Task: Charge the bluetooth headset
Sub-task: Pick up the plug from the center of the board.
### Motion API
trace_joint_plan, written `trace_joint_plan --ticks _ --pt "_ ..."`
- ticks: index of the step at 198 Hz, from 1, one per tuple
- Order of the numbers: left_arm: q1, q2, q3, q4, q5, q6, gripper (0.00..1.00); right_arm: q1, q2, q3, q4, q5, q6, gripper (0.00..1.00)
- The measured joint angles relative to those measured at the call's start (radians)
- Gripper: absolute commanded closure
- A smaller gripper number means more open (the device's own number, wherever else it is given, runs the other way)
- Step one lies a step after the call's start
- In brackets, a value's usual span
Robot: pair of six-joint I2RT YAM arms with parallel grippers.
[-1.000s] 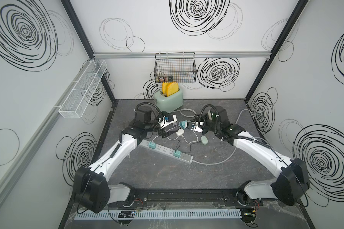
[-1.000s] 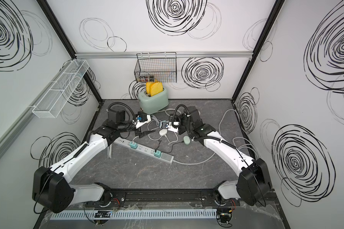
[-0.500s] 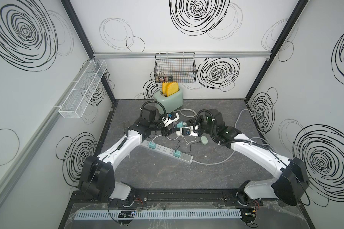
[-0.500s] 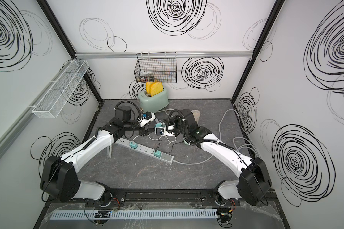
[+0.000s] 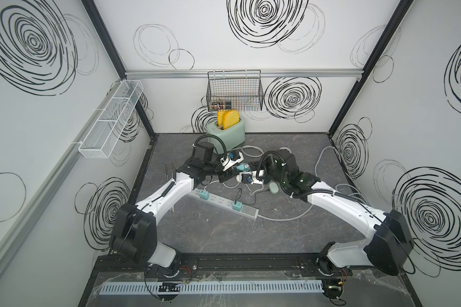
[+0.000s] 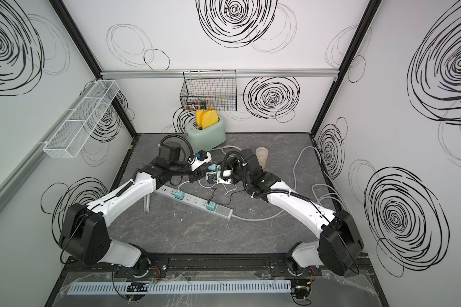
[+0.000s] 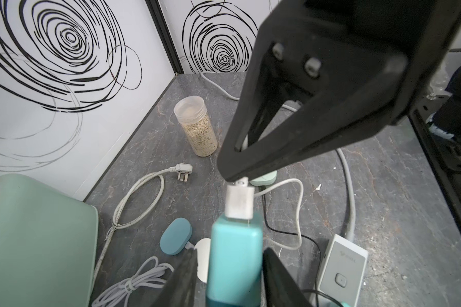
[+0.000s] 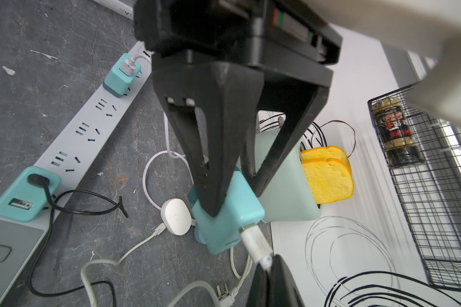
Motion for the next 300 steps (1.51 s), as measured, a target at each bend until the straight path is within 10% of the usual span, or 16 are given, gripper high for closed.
trace_joint_plan --ticks 30,79,193,300 --pt "0.000 0.000 0.005 -0.009 0.001 0.026 0.76 0.001 0.000 -0.008 0.023 0.010 0.008 0.85" --pt "0.003 0.020 0.006 0.000 0.001 -0.006 0.89 0.002 -0.005 -0.025 0.050 0.012 0.111 0.41" --pt "0.068 0.070 -0.035 0.170 0.133 -0.177 0.99 -0.245 -0.211 -0.154 0.056 -0.434 0.962 0.44" --pt "0.105 0.071 -0.038 0.140 0.295 -0.123 1.00 -0.266 -0.072 -0.233 0.167 -0.654 1.351 0.55"
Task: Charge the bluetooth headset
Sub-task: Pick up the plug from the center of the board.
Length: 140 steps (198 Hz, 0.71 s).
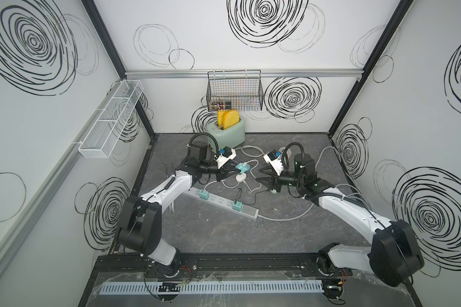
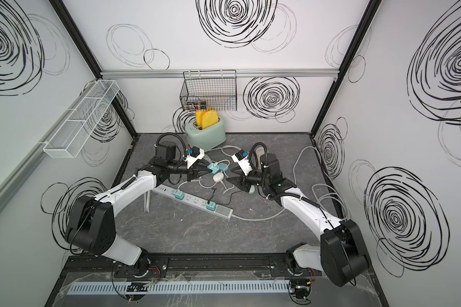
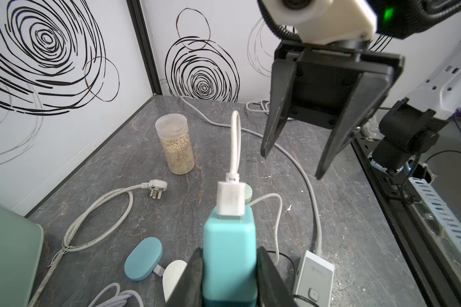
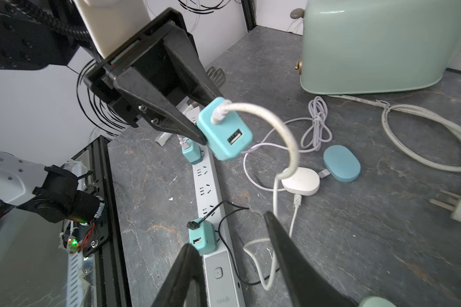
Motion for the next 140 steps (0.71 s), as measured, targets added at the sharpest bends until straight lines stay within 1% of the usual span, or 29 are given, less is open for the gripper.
trace_joint_plan --ticks 33,78,97,116,140 --pt "0.009 0.001 0.000 -0.004 0.025 0.004 1.00 0.004 0.061 0.000 0.067 -0.024 0.073 0.58" --pt "0.009 0.011 0.002 -0.042 0.063 0.037 1.00 0.038 0.137 0.026 0.117 -0.061 0.111 0.58" --pt "0.009 0.018 0.006 -0.070 0.074 0.056 1.00 0.048 0.157 0.040 0.145 -0.071 0.129 0.56" --pt "0.009 0.020 0.014 -0.089 0.093 0.076 1.00 0.055 0.169 0.052 0.170 -0.072 0.148 0.50" --pt "0.009 0.020 0.020 -0.109 0.118 0.103 1.00 0.059 0.184 0.070 0.190 -0.071 0.157 0.51"
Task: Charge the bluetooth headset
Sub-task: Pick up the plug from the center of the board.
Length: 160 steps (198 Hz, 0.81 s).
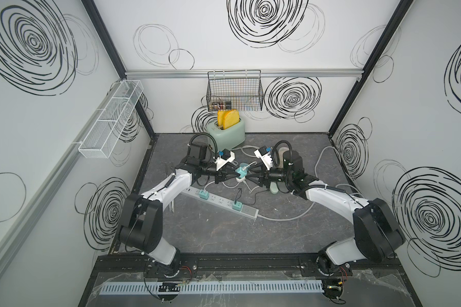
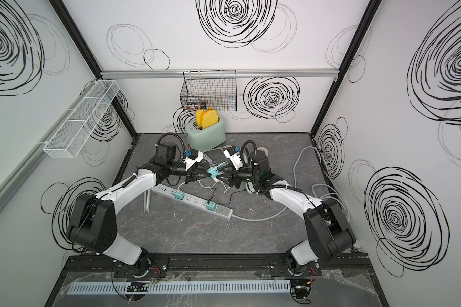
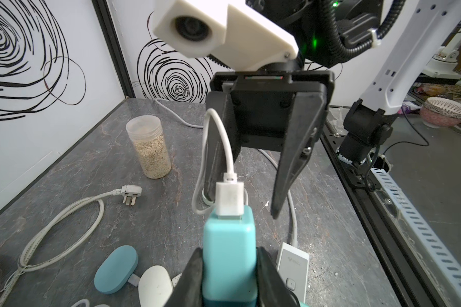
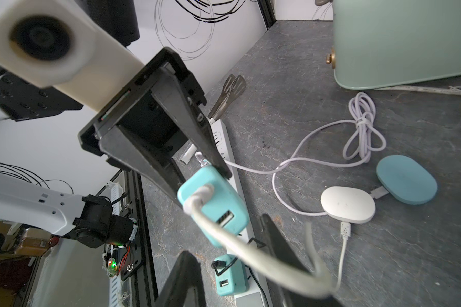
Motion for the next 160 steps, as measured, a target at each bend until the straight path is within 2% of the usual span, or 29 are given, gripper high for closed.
trace_joint_plan --ticks 77,160 --pt "0.003 0.012 0.030 -0.087 0.051 0.088 1.00 0.000 0.033 0.046 -0.004 -0.108 -0.106 0.60" --pt "0.005 0.014 0.031 -0.122 0.063 0.126 1.00 0.010 0.073 0.072 -0.032 -0.170 -0.166 0.60"
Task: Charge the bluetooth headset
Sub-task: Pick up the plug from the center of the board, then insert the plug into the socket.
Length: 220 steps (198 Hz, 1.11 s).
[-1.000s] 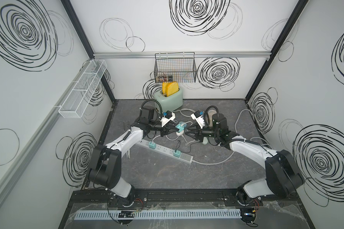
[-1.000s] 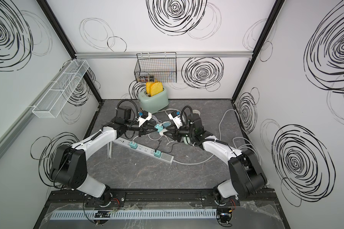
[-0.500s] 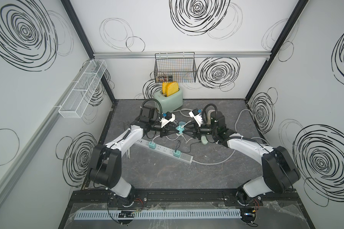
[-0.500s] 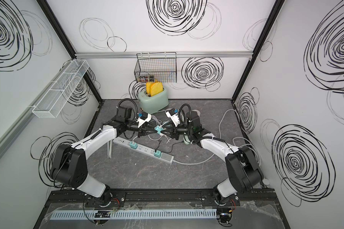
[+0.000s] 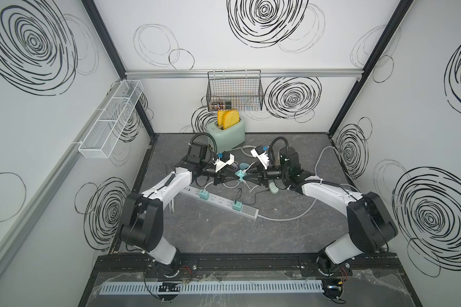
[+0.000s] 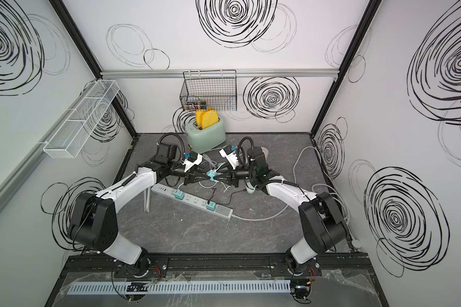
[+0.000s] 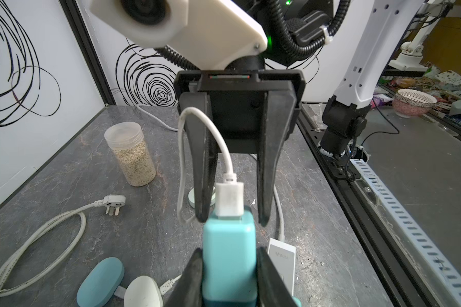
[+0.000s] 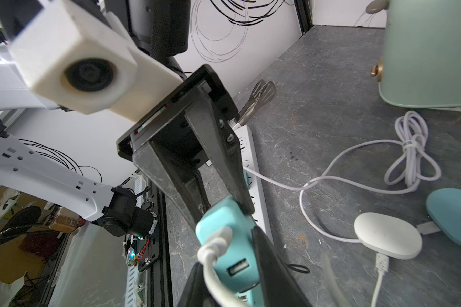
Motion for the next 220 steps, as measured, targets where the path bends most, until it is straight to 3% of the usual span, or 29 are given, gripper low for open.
trace_joint_plan --ticks 32,72,98,115,117,119,144,174,220 --pt "0.001 0.000 0.001 -0.001 0.001 0.001 1.00 0.006 0.020 0.013 -0.011 -0.003 -0.004 0.65" --pt "0.001 0.000 0.001 -0.003 0.003 0.002 0.98 0.007 0.026 0.015 -0.013 -0.006 -0.005 0.89" --pt "0.001 0.000 0.001 0.000 -0.004 -0.007 0.48 0.007 0.026 0.014 -0.007 -0.004 -0.005 0.95" --pt "-0.001 -0.003 0.000 0.027 -0.047 -0.055 0.24 0.008 0.025 0.007 -0.003 -0.002 -0.005 0.96" --pt "-0.002 -0.004 0.000 0.034 -0.058 -0.062 0.08 0.008 0.025 0.006 -0.003 -0.001 -0.005 0.96" --pt "-0.002 -0.005 0.000 0.036 -0.066 -0.077 0.01 0.009 0.025 0.005 -0.003 0.000 -0.005 0.96" --pt "-0.026 -0.056 -0.005 0.065 -0.237 -0.206 0.04 0.012 0.025 -0.006 0.000 0.026 0.005 0.97" --pt "-0.085 -0.226 -0.048 0.080 -0.481 -0.384 0.03 0.025 0.025 -0.008 -0.008 0.077 0.024 0.97" --pt "-0.114 -0.441 -0.081 -0.043 -0.793 -0.537 0.02 0.109 0.033 0.000 -0.043 0.182 0.069 0.96"
